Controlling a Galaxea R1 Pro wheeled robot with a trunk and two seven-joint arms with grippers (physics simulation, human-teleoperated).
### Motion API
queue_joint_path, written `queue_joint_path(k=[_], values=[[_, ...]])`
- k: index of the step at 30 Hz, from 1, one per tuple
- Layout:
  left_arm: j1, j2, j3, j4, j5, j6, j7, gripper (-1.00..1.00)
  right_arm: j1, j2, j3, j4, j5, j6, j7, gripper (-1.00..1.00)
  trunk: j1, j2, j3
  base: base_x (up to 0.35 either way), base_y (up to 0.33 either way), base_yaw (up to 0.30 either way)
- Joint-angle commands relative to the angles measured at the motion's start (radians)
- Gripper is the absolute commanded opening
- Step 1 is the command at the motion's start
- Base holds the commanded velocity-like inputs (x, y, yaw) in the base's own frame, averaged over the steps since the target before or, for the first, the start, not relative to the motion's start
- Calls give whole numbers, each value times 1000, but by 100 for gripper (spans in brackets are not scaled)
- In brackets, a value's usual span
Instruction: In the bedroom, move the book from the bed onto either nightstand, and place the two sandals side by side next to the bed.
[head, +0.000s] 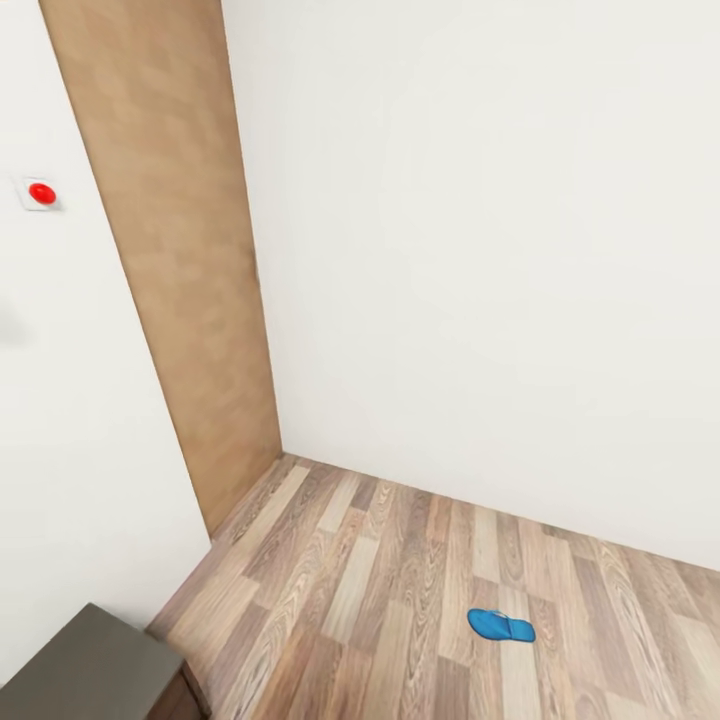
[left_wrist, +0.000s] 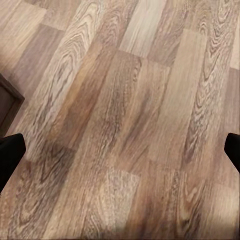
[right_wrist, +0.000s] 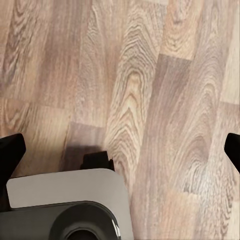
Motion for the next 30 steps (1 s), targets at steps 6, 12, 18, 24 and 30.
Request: queue_joint_path(k=[6,12,18,24,30], values=[[0,0,-1,-1,-2,-1,1,100,0,0,0,1,-5,-4,0,100,1,0,-1,307,0,2],[0,0,0,-1,-2,-1,1,100,0,0,0,1,-5,-4,0,100,1,0,-1,304,0,0],[0,0,0,-1,-1,-1,1,100,0,0,0,1,-5,-4,0,100,1,0,-1,279,0,0],[0,0,0,-1,-1,-1,1,100,0,0,0,1,-5,-4,0,100,1,0,-1,270,0,0],[0,0,-1,-1,-1,-1,1,100,0,0,0,1,-6,-4,0,100,1,0,-1,267,0,0]])
